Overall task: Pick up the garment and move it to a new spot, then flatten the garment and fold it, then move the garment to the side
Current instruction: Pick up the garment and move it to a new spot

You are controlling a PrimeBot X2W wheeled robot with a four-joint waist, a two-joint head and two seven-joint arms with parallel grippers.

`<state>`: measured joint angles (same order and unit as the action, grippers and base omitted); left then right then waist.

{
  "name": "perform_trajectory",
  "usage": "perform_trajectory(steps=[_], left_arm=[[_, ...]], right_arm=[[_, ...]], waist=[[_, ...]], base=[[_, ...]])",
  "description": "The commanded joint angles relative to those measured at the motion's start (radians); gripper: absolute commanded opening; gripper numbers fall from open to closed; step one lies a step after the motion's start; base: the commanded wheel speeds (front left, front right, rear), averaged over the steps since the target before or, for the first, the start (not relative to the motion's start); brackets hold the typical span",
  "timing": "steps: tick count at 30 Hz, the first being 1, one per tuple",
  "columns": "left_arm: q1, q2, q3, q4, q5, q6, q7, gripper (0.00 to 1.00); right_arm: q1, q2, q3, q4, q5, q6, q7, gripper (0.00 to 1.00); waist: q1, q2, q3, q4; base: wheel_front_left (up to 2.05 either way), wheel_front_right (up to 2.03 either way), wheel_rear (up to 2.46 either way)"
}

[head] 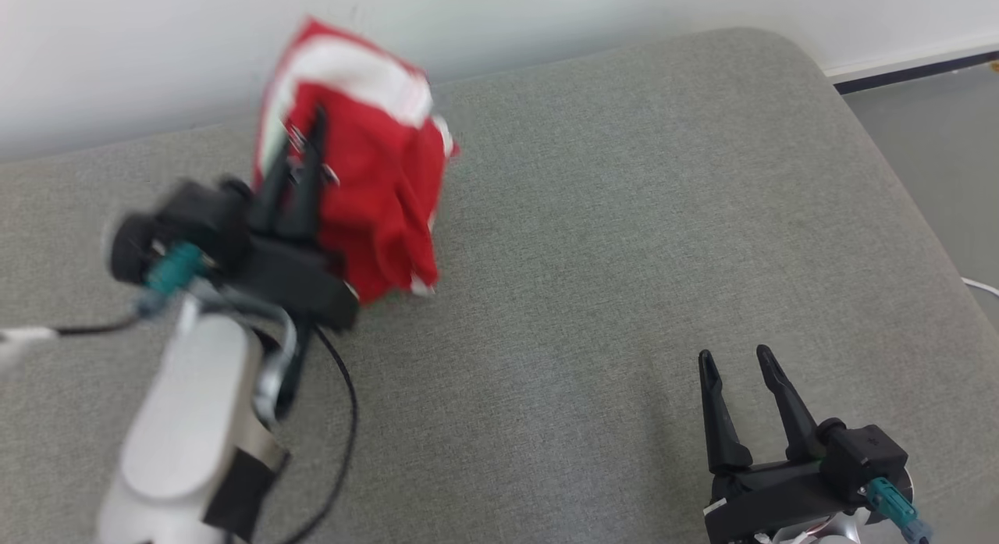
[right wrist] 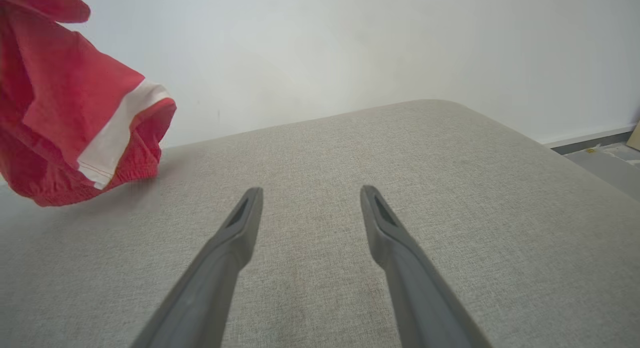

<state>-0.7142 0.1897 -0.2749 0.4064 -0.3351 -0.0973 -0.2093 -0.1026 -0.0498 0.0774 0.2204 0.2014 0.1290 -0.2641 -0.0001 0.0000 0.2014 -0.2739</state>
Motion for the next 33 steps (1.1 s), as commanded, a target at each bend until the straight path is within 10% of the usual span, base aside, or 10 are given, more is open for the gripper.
perform_trajectory(steps=[1, 13, 15, 33], left_arm=[[0.040, -0.015, -0.023, 0.024, 0.001, -0.008, -0.009, 0.00], [0.156, -0.087, -0.148, 0.278, -0.026, -0.029, -0.050, 0.00], [0.149, -0.101, -0.165, 0.279, -0.025, -0.032, -0.055, 1.00], [0.281, -0.064, -0.038, -0.027, 0.037, -0.008, -0.056, 1.00]], right_arm=[[-0.006, -0.001, 0.005, 0.002, 0.007, 0.003, -0.001, 1.00], [-0.011, -0.001, 0.016, 0.009, -0.006, 0.003, -0.001, 1.00], [-0.004, -0.001, 0.011, 0.008, -0.009, 0.003, -0.001, 1.00], [0.047, -0.001, 0.001, 0.007, -0.026, 0.003, -0.001, 1.00]], waist=[[0.0001, 0.0000, 0.001, 0.003], [0.0001, 0.0000, 0.003, 0.020], [0.0001, 0.0000, -0.003, 0.028], [0.0001, 0.0000, -0.086, 0.112]], base=[[0.00, 0.00, 0.00], [0.00, 0.00, 0.00], [0.00, 0.00, 0.00], [0.00, 0.00, 0.00]])
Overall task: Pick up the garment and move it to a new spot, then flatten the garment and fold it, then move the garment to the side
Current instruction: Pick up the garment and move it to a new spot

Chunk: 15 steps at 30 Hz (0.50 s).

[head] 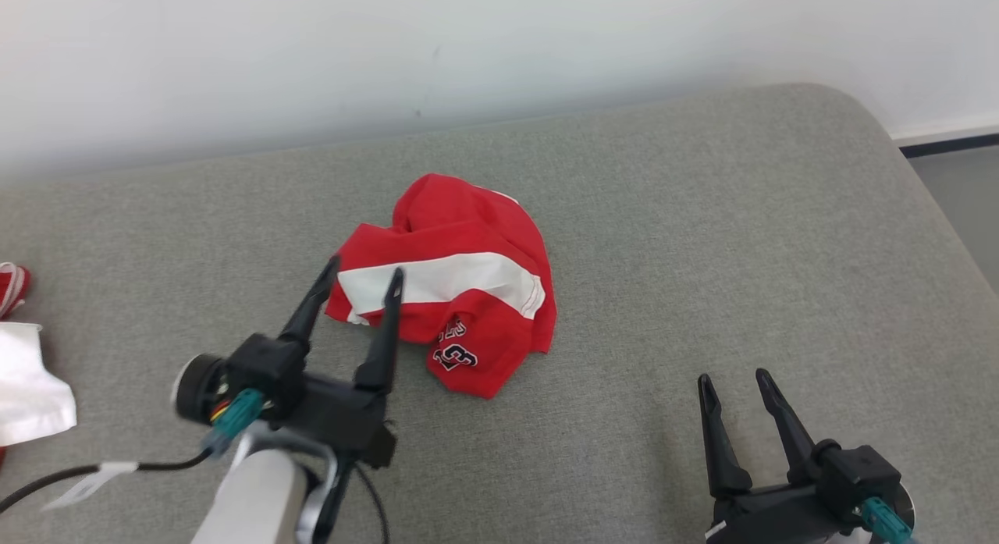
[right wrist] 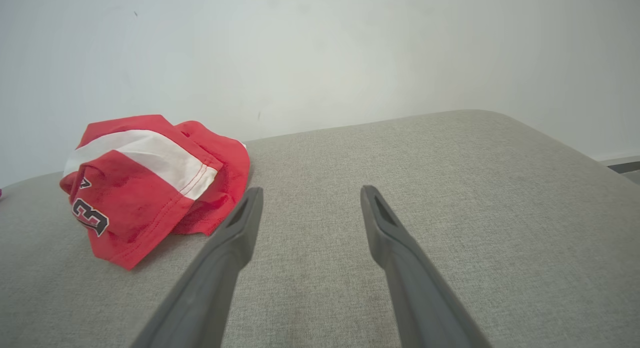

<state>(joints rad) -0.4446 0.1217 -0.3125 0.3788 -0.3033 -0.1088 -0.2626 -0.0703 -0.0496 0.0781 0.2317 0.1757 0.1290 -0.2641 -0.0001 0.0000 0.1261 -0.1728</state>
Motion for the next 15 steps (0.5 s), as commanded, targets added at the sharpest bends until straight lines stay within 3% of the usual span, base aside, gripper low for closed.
perform_trajectory(steps=[1, 8, 15], left_arm=[[0.027, 0.013, 0.014, -0.011, 0.010, 0.005, -0.003, 1.00], [0.155, 0.077, 0.109, -0.075, 0.062, 0.038, -0.003, 1.00], [0.276, 0.103, 0.186, -0.110, 0.113, 0.066, -0.003, 1.00]], right_arm=[[0.015, -0.001, 0.002, -0.004, -0.002, 0.003, -0.001, 1.00], [0.031, -0.002, -0.006, -0.003, -0.010, 0.003, -0.001, 1.00], [0.034, -0.001, -0.015, -0.001, -0.018, 0.003, -0.001, 1.00]], waist=[[0.0001, 0.0000, -0.013, 0.014], [0.0001, 0.0000, -0.031, 0.037], [0.0001, 0.0000, -0.041, 0.068]], base=[[0.00, 0.00, 0.00], [0.00, 0.00, 0.00], [0.00, 0.00, 0.00]])
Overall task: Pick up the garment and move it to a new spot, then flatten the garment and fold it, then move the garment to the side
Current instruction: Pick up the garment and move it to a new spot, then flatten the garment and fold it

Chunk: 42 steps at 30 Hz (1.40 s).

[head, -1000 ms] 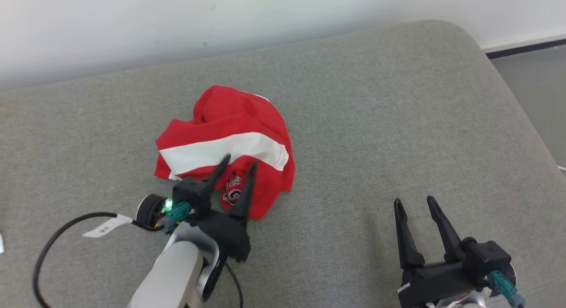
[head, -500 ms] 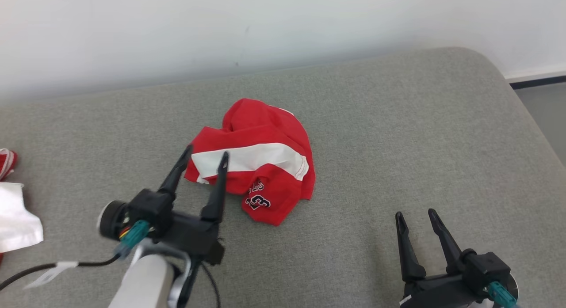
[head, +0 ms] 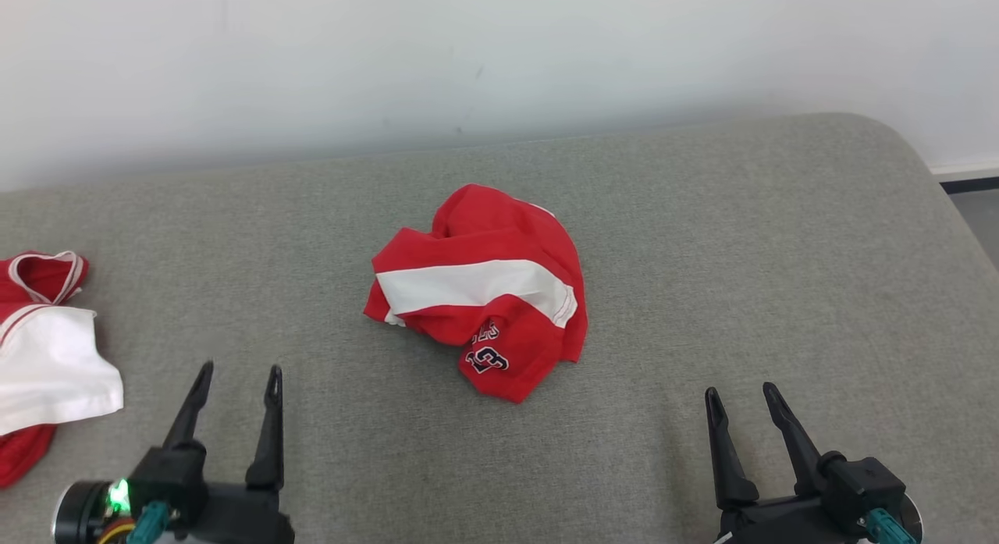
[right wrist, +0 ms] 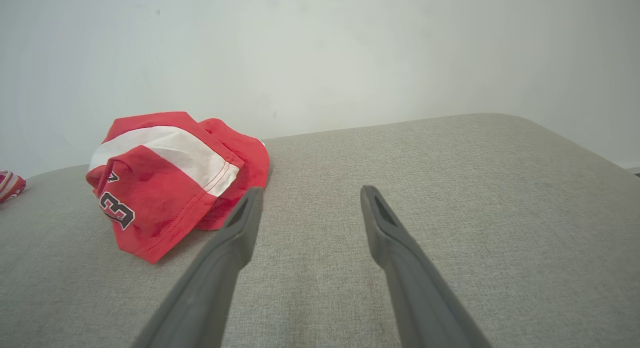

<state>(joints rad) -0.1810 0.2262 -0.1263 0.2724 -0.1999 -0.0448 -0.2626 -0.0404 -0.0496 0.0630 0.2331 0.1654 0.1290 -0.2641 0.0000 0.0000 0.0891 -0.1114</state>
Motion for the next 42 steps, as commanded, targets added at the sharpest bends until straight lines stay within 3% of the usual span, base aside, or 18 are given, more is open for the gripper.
perform_trajectory(steps=[1, 5, 18, 31, 42], left_arm=[[0.028, 0.000, 0.008, -0.013, 0.016, 0.005, -0.003, 1.00], [0.089, 0.008, 0.034, -0.044, 0.050, 0.007, -0.003, 1.00], [0.235, -0.103, 0.181, -0.150, 0.079, -0.004, -0.003, 1.00], [0.266, -0.160, 0.227, -0.194, 0.109, -0.023, -0.003, 1.00], [0.283, -0.174, 0.247, -0.203, 0.111, -0.029, -0.003, 1.00]], right_arm=[[0.007, -0.001, -0.001, -0.002, -0.009, 0.003, -0.001, 1.00], [0.015, -0.001, -0.004, -0.003, -0.013, 0.003, -0.001, 1.00], [0.025, -0.001, -0.009, -0.002, -0.019, 0.003, -0.001, 1.00], [0.044, -0.001, -0.022, -0.004, -0.022, 0.003, -0.001, 1.00], [0.047, -0.001, -0.024, 0.001, -0.016, 0.003, -0.001, 1.00]], waist=[[0.0000, 0.0000, -0.006, 0.011], [0.0000, 0.0000, -0.011, 0.029], [0.0000, 0.0000, -0.030, 0.059], [0.0000, 0.0000, -0.038, 0.071], [0.0000, 0.0000, -0.043, 0.069]], base=[[0.00, 0.00, 0.00], [0.00, 0.00, 0.00], [0.00, 0.00, 0.00], [0.00, 0.00, 0.00], [0.00, 0.00, 0.00]])
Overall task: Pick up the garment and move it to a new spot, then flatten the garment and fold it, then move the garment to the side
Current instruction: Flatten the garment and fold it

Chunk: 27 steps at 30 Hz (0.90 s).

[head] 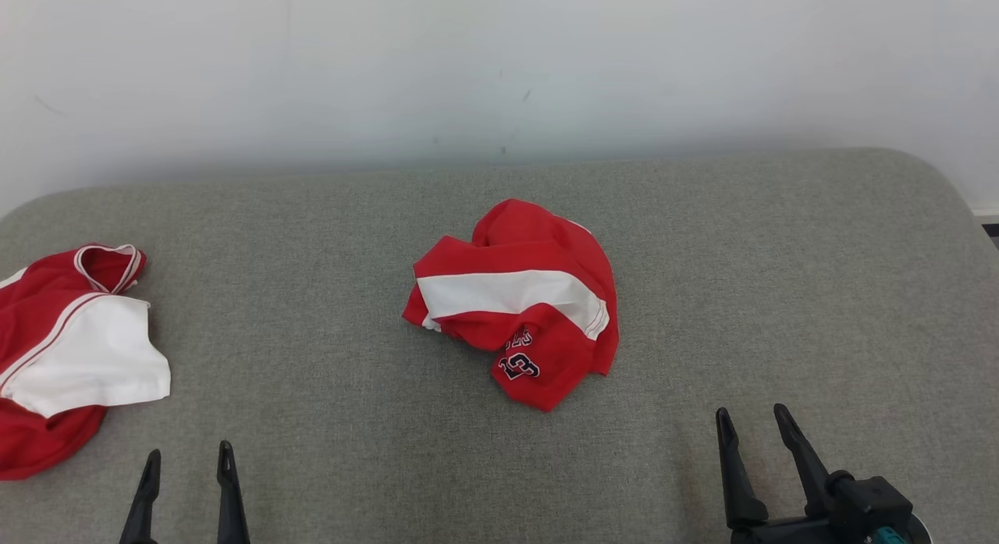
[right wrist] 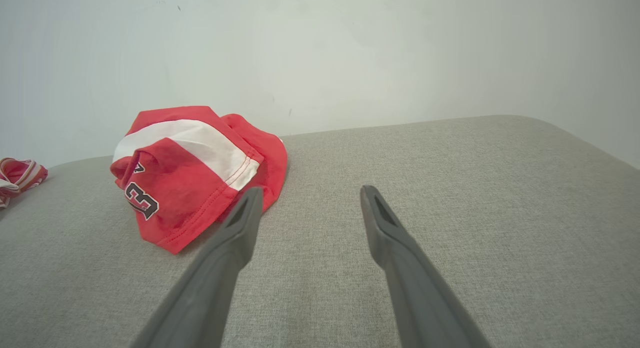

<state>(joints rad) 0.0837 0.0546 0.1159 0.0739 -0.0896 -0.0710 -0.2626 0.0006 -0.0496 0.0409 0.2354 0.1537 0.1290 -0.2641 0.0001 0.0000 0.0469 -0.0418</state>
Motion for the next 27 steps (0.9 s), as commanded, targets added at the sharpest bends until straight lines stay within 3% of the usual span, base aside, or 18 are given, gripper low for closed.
perform_trajectory(steps=[1, 27], left_arm=[[0.021, -0.004, 0.004, -0.006, 0.002, -0.002, -0.003, 1.00], [0.037, -0.005, -0.010, -0.001, 0.020, 0.013, -0.003, 1.00]], right_arm=[[0.006, -0.001, -0.002, -0.001, -0.004, 0.003, -0.001, 1.00], [0.017, -0.001, 0.004, 0.000, -0.011, 0.003, -0.001, 1.00]], waist=[[-0.0001, 0.0000, -0.001, -0.001], [-0.0001, 0.0000, -0.012, -0.004]], base=[[0.00, 0.00, 0.00], [0.00, 0.00, 0.00]])
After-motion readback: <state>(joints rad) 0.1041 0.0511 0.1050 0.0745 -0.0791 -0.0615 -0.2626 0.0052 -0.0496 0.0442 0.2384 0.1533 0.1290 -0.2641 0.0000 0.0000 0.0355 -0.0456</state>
